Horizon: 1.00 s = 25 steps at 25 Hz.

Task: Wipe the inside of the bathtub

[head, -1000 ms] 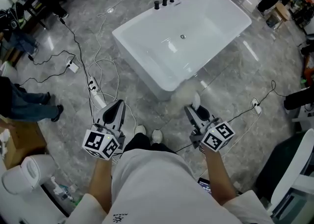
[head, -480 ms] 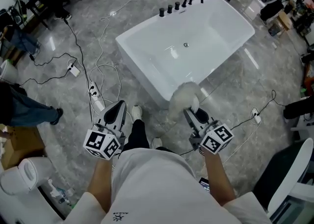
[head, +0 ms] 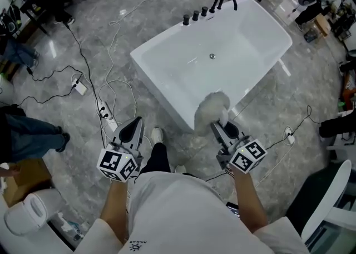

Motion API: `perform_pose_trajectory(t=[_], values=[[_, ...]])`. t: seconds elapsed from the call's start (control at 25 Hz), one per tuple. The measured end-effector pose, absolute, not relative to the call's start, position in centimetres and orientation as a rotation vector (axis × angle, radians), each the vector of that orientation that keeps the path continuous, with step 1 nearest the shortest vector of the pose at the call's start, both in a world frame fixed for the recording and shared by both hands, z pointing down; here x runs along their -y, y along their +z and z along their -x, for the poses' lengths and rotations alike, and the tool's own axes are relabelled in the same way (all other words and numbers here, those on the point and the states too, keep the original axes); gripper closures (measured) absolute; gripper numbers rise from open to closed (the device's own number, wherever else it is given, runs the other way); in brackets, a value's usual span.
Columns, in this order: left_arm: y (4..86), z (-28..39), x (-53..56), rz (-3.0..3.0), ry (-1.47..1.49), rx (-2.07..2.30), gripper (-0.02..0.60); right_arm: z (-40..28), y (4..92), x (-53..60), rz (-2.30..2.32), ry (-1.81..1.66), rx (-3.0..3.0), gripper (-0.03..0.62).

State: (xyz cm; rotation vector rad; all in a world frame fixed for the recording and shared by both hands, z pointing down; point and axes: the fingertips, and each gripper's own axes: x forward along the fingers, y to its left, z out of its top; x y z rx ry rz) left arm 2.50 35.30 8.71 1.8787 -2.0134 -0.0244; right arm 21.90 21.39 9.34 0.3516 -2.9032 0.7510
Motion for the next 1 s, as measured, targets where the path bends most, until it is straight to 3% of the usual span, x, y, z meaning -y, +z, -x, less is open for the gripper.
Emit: perform_pose_trajectory(t=[1.0], values=[[12.0, 12.8, -22.9, -1.992, 0.052, 1.771, 0.572, -6.6, 12.4, -11.6, -0.536, 0.959, 2.761, 0.499]])
